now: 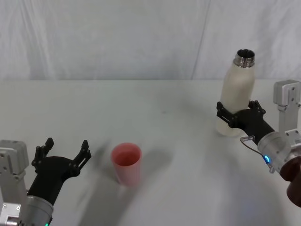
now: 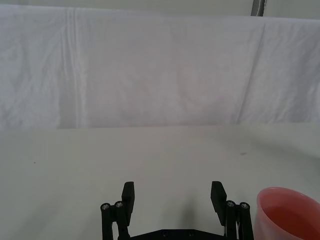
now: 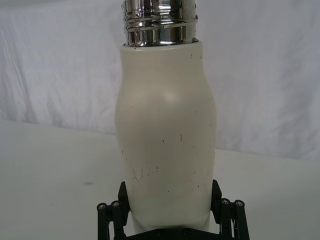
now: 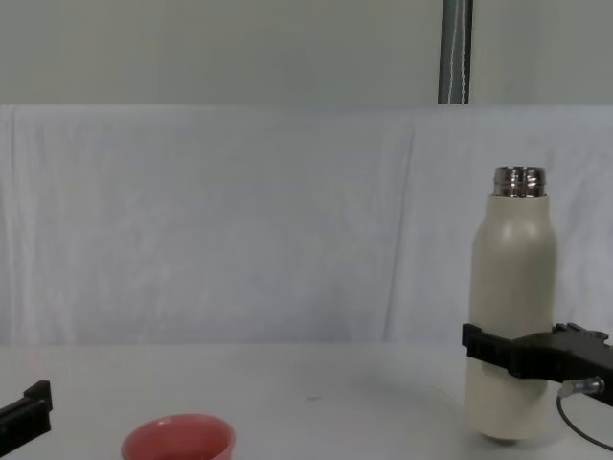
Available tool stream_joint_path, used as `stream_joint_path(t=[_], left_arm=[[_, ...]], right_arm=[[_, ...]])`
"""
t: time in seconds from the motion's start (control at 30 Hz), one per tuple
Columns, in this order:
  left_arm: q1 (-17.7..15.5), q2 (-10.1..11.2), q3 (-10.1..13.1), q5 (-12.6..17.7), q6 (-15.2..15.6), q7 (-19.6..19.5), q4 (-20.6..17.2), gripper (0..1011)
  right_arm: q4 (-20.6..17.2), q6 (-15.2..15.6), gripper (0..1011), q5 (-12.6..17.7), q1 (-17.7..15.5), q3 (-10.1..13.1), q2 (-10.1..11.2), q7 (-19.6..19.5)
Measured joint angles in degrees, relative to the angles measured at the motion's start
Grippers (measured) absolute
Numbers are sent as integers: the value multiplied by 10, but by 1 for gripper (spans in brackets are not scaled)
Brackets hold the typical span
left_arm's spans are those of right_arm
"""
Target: Grasp the thermos with one hand and pour water into the cup lid.
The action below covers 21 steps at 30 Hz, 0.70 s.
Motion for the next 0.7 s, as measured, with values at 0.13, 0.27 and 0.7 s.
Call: stream_joint_path(t=[0.13,0.27,0.7], left_arm=[[0,0,0,0,0,0,0,1001],[0,0,0,0,0,0,0,1001],[0,0,0,0,0,0,0,1001]], right_arm=[[13,-4,953,0,6,-3,-3,1],[20,-6,953,0,9,-5,-4,1],[31,-12,953,-3,11,-11,-10,1]])
